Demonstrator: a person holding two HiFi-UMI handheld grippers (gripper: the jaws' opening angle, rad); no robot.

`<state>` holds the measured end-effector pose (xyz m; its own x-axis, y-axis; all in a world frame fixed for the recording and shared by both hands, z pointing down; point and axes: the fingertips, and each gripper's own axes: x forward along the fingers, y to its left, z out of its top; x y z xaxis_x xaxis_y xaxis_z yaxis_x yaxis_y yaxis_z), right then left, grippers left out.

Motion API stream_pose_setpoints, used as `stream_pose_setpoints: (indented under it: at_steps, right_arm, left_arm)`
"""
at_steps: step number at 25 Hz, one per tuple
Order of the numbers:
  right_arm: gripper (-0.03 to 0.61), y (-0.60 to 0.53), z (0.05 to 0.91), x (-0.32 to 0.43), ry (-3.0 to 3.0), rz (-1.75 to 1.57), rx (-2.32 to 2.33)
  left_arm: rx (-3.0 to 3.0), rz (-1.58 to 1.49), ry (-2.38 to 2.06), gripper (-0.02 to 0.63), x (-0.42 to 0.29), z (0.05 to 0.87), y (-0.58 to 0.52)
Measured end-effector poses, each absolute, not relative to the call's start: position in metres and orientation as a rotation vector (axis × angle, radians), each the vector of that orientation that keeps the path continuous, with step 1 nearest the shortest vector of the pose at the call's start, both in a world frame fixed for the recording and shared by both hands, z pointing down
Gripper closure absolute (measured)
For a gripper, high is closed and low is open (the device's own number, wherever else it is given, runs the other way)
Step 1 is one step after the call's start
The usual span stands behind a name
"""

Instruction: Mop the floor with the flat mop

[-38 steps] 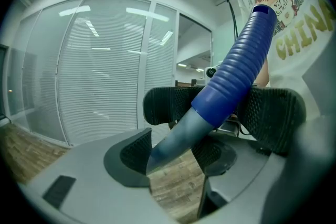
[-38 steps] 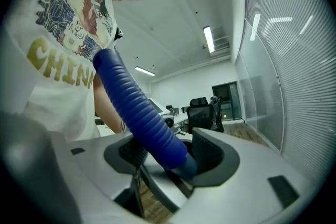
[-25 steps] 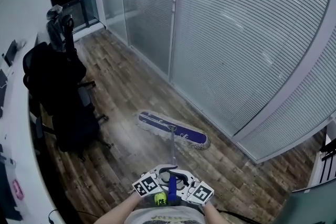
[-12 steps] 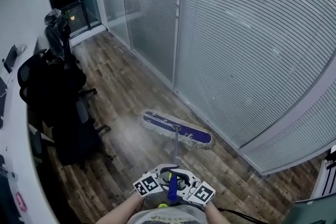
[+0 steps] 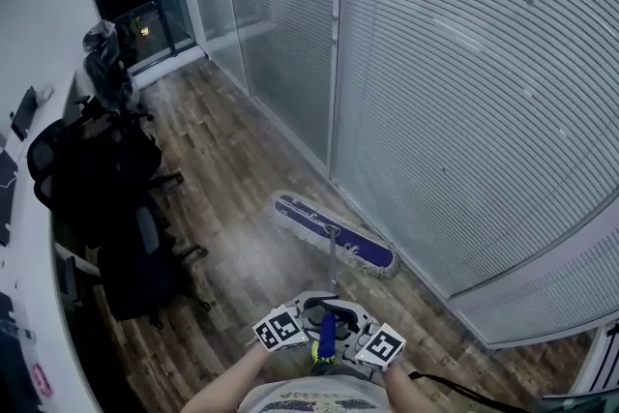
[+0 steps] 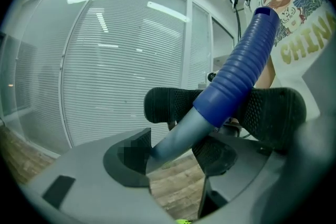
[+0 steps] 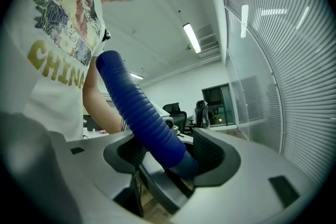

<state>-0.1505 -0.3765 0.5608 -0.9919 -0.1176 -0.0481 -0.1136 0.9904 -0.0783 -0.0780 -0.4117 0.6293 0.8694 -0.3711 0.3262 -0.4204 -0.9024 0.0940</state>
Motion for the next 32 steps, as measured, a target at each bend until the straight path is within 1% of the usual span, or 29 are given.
stream_pose_setpoints:
  at_steps: [3, 8, 14, 20, 25, 32]
  right_arm:
    - [0.324, -0.397, 0.572, -0.151, 3.104, -0.214, -0.204]
    - [0.324, -0.406, 0.566, -0.151, 3.108, -0.228, -0.244]
    - [0.324, -0.375, 0.562, -0.155, 3.142, -0.246, -0.210]
    - [0.324, -0.289, 0.558, -0.156, 3.145, -0.248, -0.217]
    - [0.324, -0.184, 0.564, -0.169, 3.161, -0.252, -0.201]
    - [0.324, -0.040, 0.562, -0.162, 3.171, -0.284, -0.152]
  left_arm:
    - [2.864, 0.457, -0.615, 0.394, -0.079, 0.633, -0.432]
    - [2.853, 0.463, -0.601, 0.393, -0.080, 0.629, -0.440]
    - [2.822, 0.421, -0.664, 0.383, -0.085, 0.624, -0.411]
    - [2.821, 0.420, -0.658, 0.379, -0.085, 0.619, -0.325]
    - [2.819, 0.402, -0.678, 0.379, -0.098, 0.624, -0.221]
    - [2.786, 0.377, -0.716, 0.377, -0.093, 0.622, -0.078]
